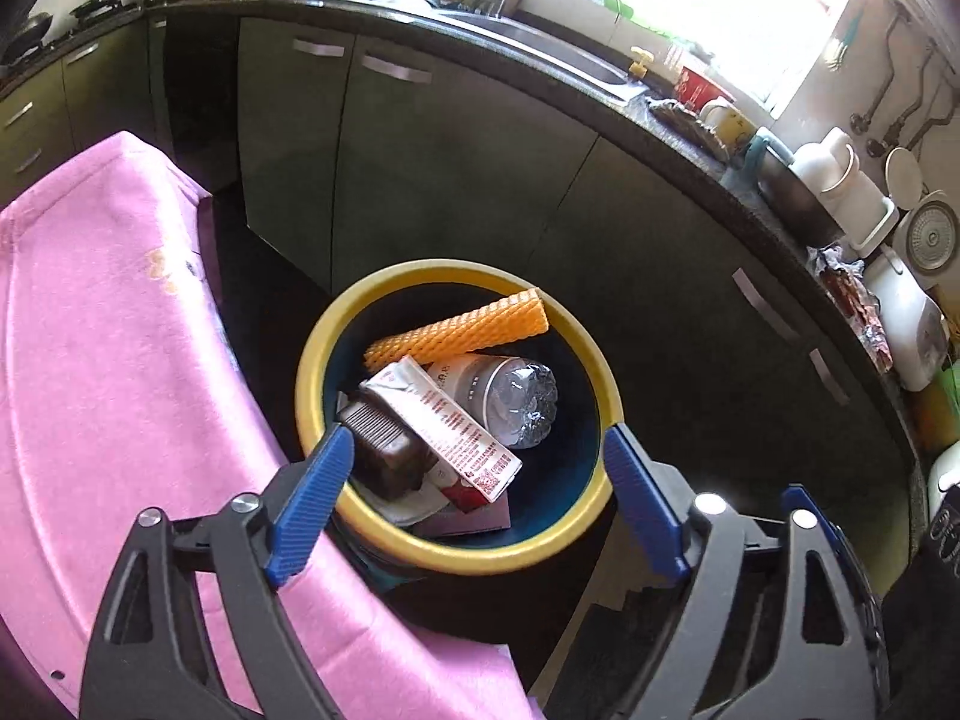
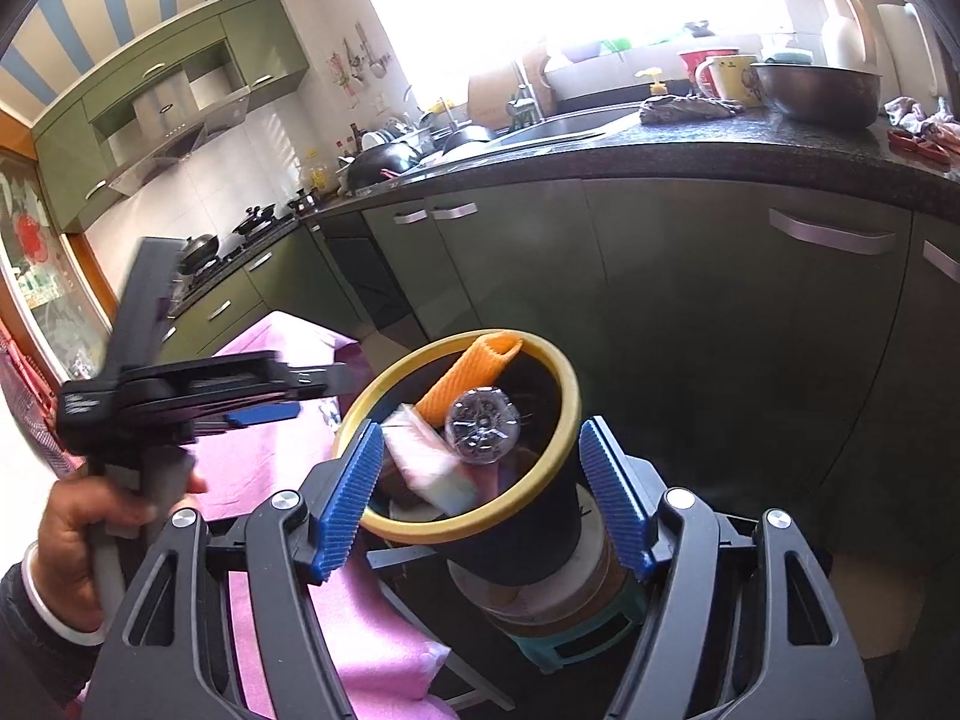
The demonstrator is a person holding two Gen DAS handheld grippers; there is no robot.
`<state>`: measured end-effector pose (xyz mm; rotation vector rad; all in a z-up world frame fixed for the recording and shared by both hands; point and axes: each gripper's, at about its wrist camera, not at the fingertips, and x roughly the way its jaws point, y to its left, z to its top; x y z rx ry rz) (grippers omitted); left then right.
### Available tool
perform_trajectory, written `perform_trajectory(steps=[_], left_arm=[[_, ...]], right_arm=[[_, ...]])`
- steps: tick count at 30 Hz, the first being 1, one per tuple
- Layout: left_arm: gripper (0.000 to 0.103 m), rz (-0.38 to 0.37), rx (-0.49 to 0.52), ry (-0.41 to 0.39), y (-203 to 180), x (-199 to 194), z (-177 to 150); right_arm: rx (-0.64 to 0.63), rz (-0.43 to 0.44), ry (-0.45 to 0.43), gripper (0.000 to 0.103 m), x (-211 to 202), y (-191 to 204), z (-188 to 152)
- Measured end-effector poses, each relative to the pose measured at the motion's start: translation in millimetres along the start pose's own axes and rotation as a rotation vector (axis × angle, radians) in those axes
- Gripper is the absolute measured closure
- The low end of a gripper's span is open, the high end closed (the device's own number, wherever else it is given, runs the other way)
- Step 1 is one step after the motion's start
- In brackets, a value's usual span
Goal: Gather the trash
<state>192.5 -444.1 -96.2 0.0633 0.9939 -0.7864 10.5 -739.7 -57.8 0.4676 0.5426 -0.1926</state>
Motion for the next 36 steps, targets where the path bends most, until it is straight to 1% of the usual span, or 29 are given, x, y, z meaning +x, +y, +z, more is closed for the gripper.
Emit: perform_trajectory(steps=[1, 2, 4, 6, 9, 12, 13, 15, 17, 20, 23, 25, 27, 32, 36], left_arm=[[0.013, 0.002, 0.006, -0.022, 3, -15, -7], [0.012, 0.008, 0.015, -0.048, 8, -32, -15], [0.008, 0.047, 0.035, -0.100, 18, -66, -32], [0.007, 0.082, 0.054, -0.156, 29, -100, -52], [0.007, 0.145, 0.050, -0.236, 49, -152, -81], [0.007, 0.225, 0.028, -0.333, 67, -199, -111], [0.007, 0.266, 0.013, -0.367, 73, -214, -123], [0.007, 0.344, -0.018, -0.419, 85, -239, -144], [0.007, 0.413, -0.061, -0.454, 98, -262, -166], [0.007, 0.443, -0.138, -0.489, 117, -288, -196], [0.007, 0.479, -0.188, -0.506, 127, -308, -222], [0.007, 0.485, -0.212, -0.532, 129, -321, -236], [0.007, 0.491, -0.207, -0.553, 126, -332, -245], [0.007, 0.538, -0.143, -0.614, 104, -348, -256], [0.007, 0.524, -0.143, -0.620, 100, -354, -258]], right_arm=[[-0.007, 0.009, 0.006, 0.034, 0, 4, -1], [-0.017, 0.019, 0.013, 0.032, -1, 8, -3], [-0.042, 0.037, 0.025, 0.030, -4, 19, -8], [-0.083, 0.051, 0.041, 0.029, -6, 33, -14], [-0.139, 0.076, 0.053, 0.027, -11, 55, -23], [-0.189, 0.107, 0.055, 0.025, -16, 80, -35], [-0.204, 0.122, 0.055, 0.024, -18, 89, -38], [-0.237, 0.143, 0.044, 0.020, -24, 105, -42], [-0.274, 0.154, 0.022, 0.011, -33, 120, -47], [-0.325, 0.169, -0.021, 0.005, -50, 140, -52], [-0.372, 0.166, -0.063, 0.005, -69, 158, -55], [-0.397, 0.164, -0.079, 0.005, -81, 167, -57], [-0.417, 0.163, -0.098, 0.005, -93, 174, -59], [-0.435, 0.161, -0.122, 0.005, -112, 184, -65], [-0.445, 0.156, -0.122, 0.005, -117, 188, -68]])
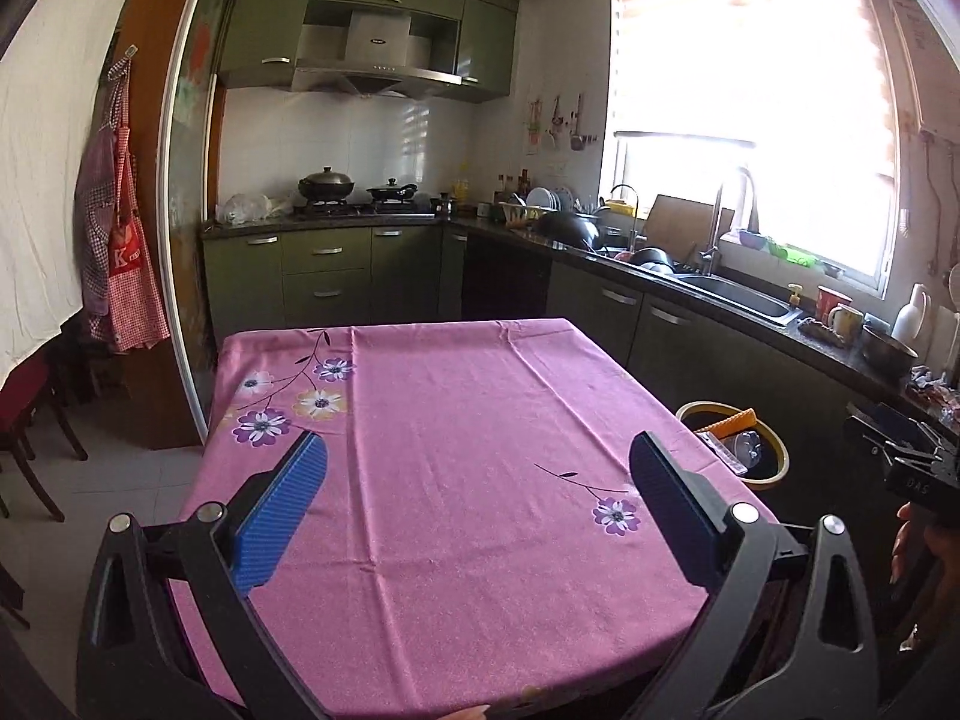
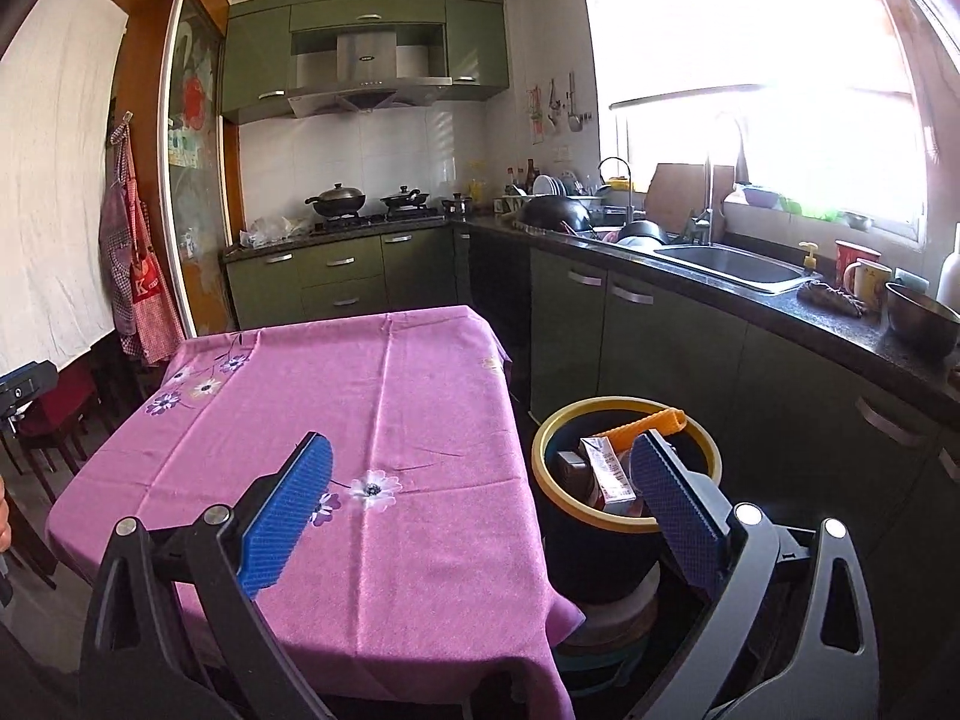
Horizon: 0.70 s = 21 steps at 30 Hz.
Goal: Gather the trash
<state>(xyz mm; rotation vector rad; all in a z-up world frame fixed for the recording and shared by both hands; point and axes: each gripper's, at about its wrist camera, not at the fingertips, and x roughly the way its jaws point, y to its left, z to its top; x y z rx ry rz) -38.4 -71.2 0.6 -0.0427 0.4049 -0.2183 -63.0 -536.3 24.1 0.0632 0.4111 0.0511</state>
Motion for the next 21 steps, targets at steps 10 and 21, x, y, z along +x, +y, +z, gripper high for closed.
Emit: perform_trajectory(steps=[10, 21], left_arm=[[0.007, 0.010, 0.003, 0.006, -1.9, -6.5, -2.6], [0.007, 0.013, 0.011, 0.003, -4.1, -9.0, -3.0]], right_arm=[[-0.016, 0.008, 0.000, 0.005, -0.2, 0.6, -2.1], [-0.016, 0.022, 0.003, 0.005, 2.2, 0.8, -2.4]])
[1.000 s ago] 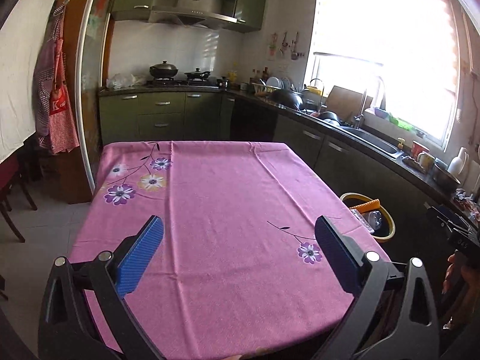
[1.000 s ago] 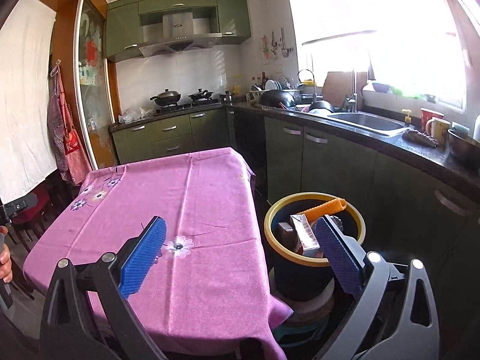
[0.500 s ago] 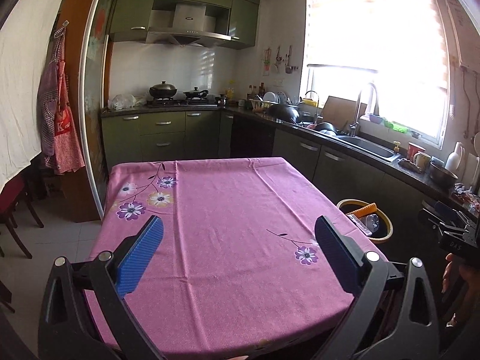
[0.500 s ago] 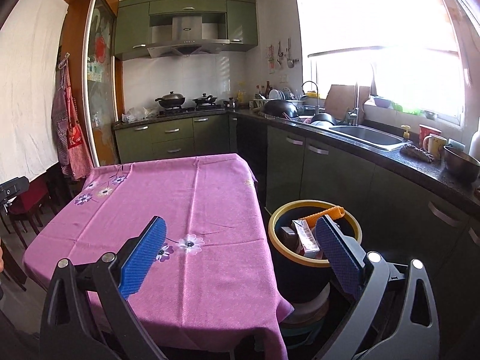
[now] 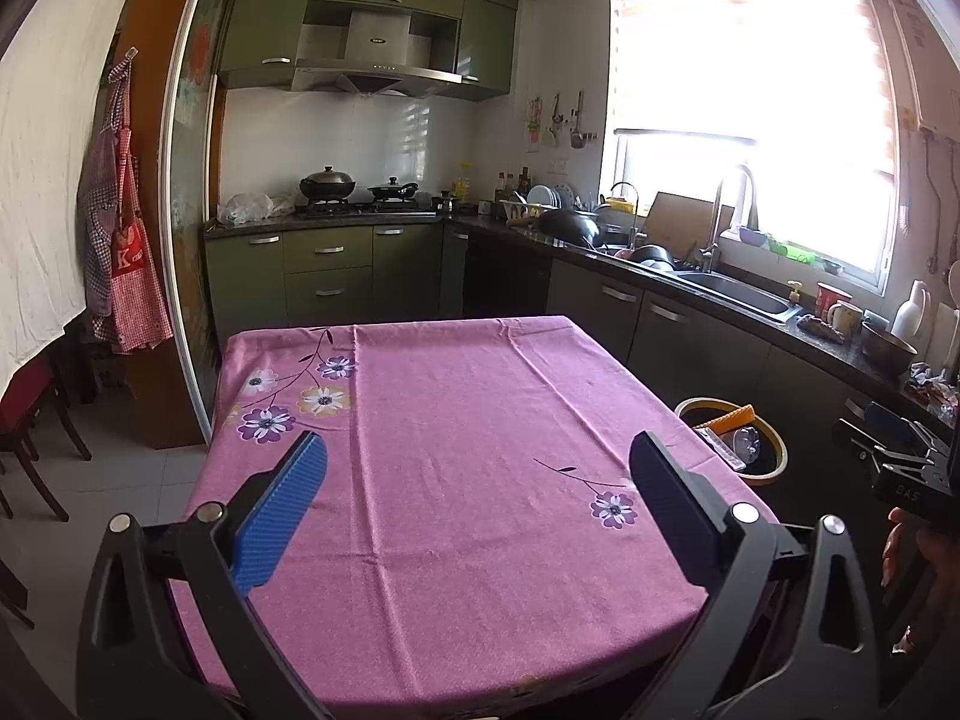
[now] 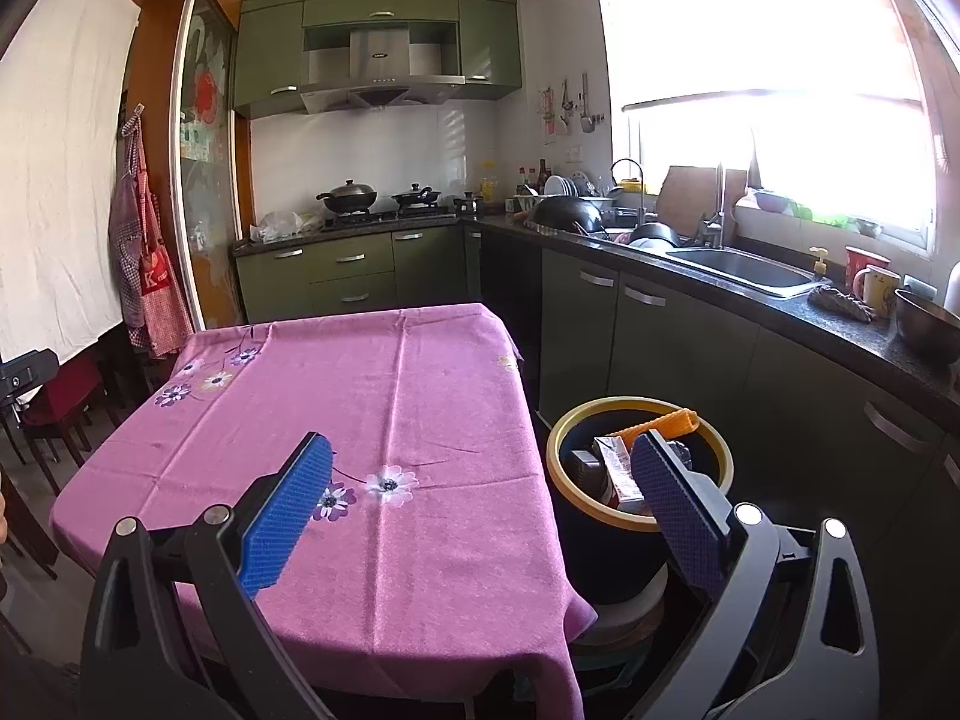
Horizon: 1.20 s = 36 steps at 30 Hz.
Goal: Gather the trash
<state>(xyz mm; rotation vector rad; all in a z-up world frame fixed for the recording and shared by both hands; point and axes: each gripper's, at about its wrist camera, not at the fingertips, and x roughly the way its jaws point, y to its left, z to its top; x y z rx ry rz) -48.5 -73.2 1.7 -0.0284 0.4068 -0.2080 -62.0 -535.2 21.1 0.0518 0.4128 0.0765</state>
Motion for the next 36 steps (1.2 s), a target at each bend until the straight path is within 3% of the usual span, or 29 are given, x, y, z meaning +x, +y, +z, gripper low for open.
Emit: perform_trajectory(steps=[36], left_arm=[[0.007, 0.000, 0.037, 0.021, -4.2, 4.1, 0.6]], right_arm=[[0.000, 0.008, 0.000, 0.005, 7.3, 1.5, 0.4]])
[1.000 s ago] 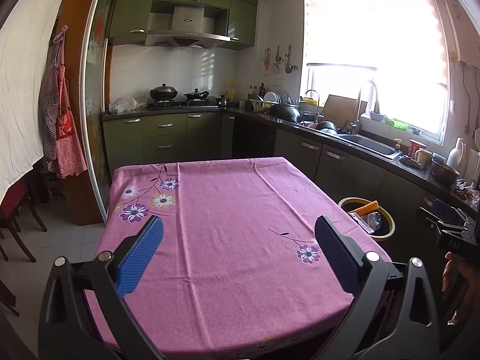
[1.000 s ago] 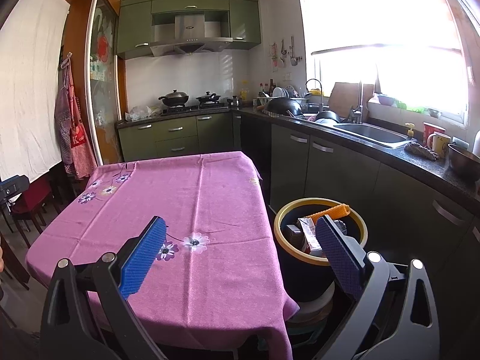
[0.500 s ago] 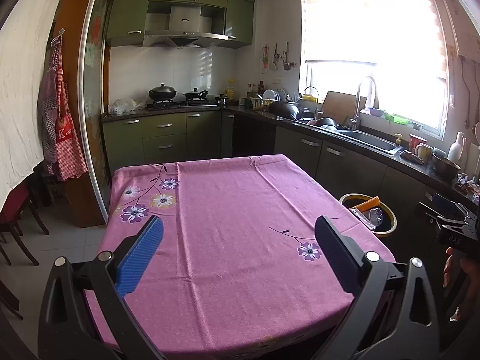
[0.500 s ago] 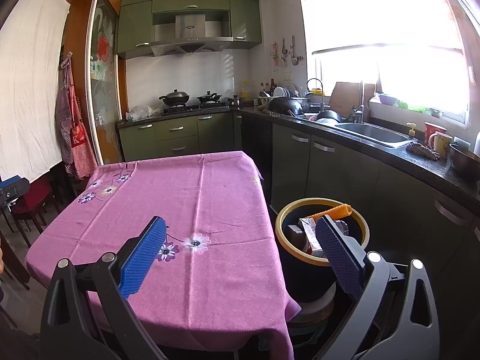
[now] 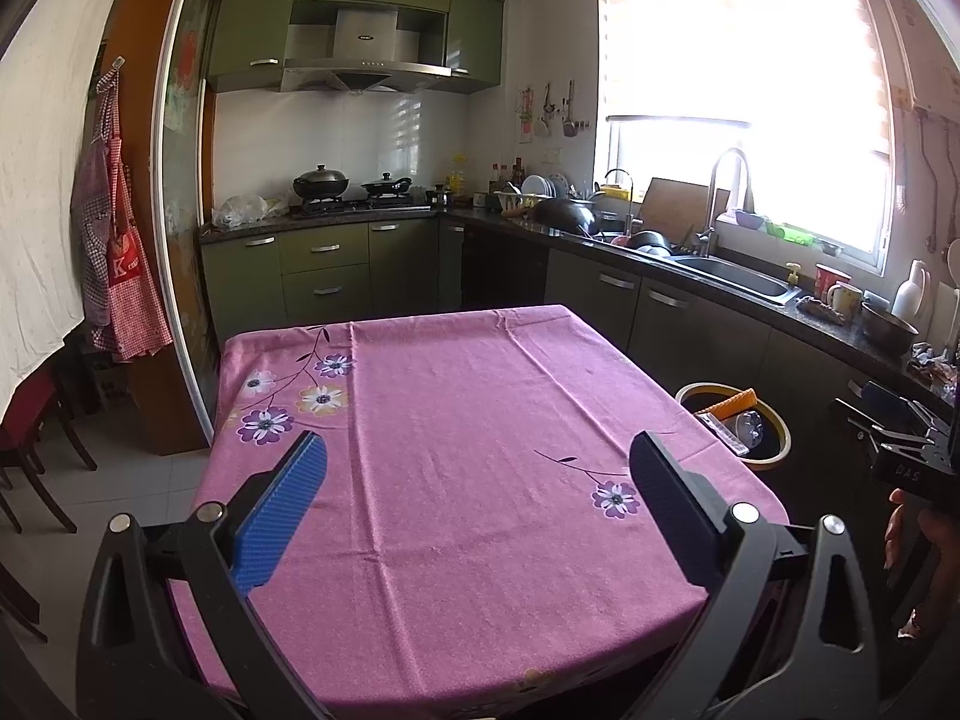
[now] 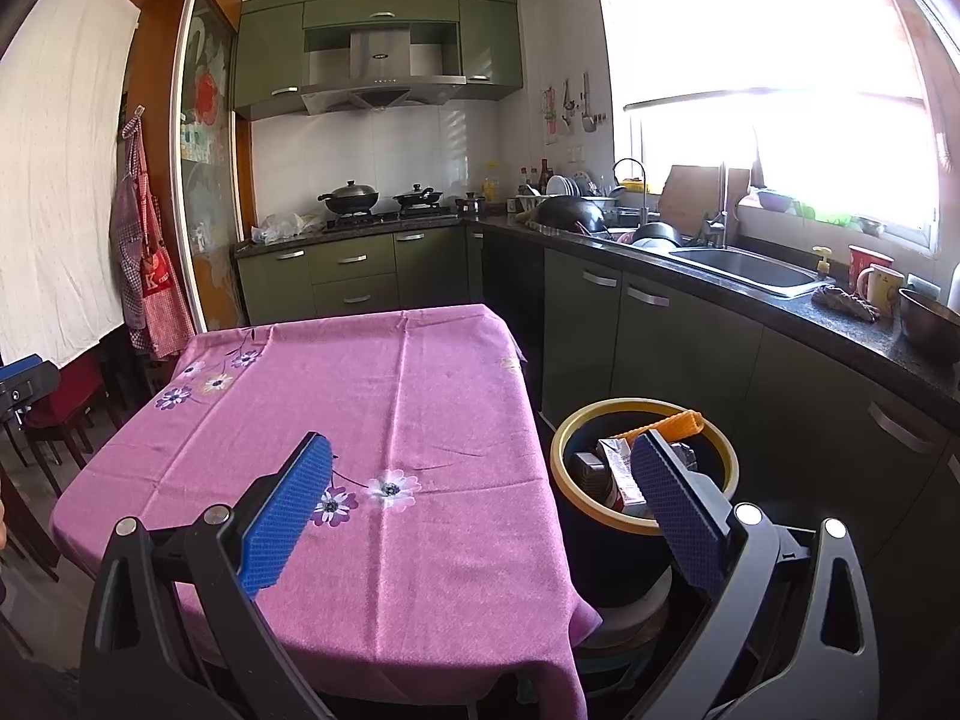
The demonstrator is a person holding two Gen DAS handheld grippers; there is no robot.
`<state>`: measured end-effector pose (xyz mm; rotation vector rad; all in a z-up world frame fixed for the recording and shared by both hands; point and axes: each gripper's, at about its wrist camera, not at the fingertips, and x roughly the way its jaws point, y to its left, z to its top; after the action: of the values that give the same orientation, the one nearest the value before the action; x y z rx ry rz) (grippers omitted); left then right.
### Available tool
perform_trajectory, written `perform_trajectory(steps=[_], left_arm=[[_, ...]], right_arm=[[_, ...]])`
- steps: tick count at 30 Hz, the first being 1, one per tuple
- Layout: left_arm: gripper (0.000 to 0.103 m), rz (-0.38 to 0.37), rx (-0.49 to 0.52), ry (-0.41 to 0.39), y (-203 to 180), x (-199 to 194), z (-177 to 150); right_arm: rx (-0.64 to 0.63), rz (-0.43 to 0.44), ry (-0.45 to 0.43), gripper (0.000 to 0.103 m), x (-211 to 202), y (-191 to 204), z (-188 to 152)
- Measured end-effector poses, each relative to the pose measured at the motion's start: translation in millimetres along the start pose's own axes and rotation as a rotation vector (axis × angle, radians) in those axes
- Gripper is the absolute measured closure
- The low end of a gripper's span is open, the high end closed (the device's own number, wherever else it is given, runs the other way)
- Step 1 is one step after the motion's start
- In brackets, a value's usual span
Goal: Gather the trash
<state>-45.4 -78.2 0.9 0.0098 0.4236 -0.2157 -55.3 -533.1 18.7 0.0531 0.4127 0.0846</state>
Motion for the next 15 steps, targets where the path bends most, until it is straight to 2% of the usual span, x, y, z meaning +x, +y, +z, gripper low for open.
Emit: perform_trajectory(steps=[15], left_arm=[[0.007, 0.004, -0.003, 0.008, -1.0, 2.4, -2.9]], right_arm=[[-0.004, 0.005, 0.009, 0.005, 4.7, 2.4, 0.1]])
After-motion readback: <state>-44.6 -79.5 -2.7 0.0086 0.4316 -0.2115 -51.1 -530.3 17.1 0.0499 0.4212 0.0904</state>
